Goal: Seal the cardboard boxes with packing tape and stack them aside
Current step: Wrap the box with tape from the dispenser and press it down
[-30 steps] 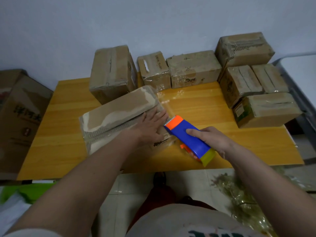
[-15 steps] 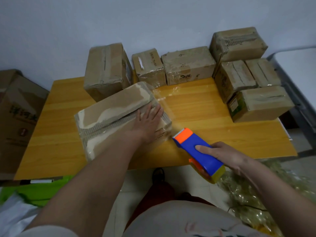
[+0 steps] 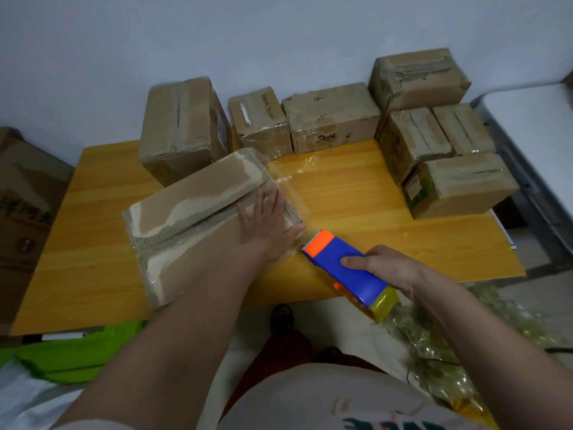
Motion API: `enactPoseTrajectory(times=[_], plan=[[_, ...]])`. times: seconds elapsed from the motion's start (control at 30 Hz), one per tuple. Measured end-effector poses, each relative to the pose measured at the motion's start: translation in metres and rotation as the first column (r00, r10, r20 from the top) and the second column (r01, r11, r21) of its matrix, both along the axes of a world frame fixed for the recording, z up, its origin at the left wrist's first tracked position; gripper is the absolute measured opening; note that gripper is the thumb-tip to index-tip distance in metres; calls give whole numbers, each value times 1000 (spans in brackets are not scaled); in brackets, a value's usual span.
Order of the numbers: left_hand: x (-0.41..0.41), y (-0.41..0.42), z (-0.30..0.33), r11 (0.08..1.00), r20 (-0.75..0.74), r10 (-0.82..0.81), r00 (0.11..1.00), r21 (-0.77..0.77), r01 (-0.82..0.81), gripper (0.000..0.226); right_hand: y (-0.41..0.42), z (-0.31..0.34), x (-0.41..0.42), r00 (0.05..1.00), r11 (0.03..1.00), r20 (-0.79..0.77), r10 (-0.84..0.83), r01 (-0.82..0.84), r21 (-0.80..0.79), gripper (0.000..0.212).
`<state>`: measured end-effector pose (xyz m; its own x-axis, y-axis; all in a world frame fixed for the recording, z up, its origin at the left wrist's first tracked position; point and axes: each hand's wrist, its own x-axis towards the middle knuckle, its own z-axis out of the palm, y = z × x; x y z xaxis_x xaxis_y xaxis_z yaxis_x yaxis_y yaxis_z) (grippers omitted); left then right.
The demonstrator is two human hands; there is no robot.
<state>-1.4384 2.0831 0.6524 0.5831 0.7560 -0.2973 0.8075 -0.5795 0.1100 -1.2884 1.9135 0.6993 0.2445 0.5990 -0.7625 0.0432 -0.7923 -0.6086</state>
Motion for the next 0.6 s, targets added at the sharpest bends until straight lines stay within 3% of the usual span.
enactPoseTrajectory(times=[0.07, 0.23, 0.4, 0.5, 0.6], plan=[[0, -1, 0, 1000, 5, 8, 1000, 3, -8, 88, 12, -2, -5, 994, 999, 111, 25, -22, -31, 45], [1, -2, -2, 999, -10, 43, 999, 26, -42, 96, 48, 1, -14, 931, 980, 308, 198, -176, -97, 36], [2, -4, -4, 996, 0, 62, 998, 64, -62, 100, 38, -8, -1, 748, 879, 472, 467, -334, -340, 37], [7, -5, -6, 989, 7, 100, 995, 112, -100, 105, 29, -17, 15, 769, 949, 562, 305, -198, -245, 44], [14, -10, -6, 980, 31, 147, 989, 127, -150, 108, 36, -26, 32, 744, 990, 653, 141, -99, -101, 37]])
